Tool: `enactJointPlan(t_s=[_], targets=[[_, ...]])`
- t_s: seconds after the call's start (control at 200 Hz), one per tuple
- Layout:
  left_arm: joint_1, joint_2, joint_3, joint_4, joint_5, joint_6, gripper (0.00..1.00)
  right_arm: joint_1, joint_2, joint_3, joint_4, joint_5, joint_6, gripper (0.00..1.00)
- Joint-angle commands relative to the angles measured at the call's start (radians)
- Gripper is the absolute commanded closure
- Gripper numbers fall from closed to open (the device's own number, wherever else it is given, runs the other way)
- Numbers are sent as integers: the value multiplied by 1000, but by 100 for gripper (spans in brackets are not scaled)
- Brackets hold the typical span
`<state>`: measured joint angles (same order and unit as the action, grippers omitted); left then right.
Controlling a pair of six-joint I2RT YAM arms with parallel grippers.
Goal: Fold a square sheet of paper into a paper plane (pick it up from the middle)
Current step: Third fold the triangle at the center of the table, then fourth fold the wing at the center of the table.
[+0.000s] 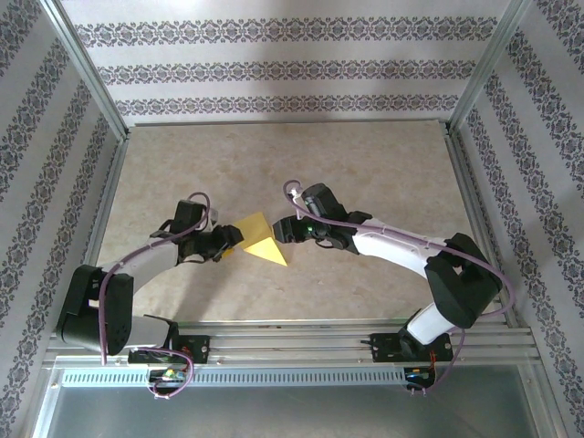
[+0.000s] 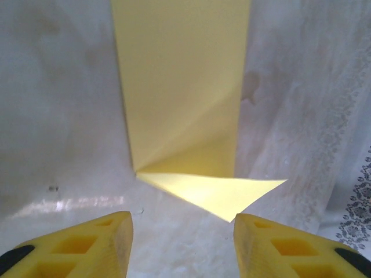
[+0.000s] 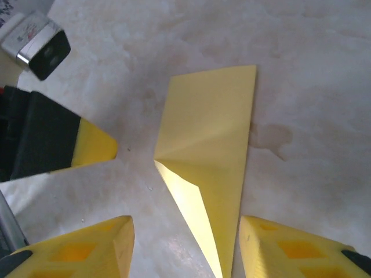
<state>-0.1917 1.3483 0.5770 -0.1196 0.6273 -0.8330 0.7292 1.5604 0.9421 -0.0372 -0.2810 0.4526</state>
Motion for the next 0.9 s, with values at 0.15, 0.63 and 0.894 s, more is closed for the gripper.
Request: enactJointPlan(t_s=[0.15, 0.63, 0.894], targets=[[-47, 7, -63, 161, 12, -147, 42, 69, 107, 44, 6, -20, 39, 52], [-58, 53, -68, 212, 5, -193, 41, 36, 331, 146, -5, -50, 100, 63], [-60, 86, -74, 272, 42, -230, 45, 17, 362, 131, 5, -74, 107, 63]])
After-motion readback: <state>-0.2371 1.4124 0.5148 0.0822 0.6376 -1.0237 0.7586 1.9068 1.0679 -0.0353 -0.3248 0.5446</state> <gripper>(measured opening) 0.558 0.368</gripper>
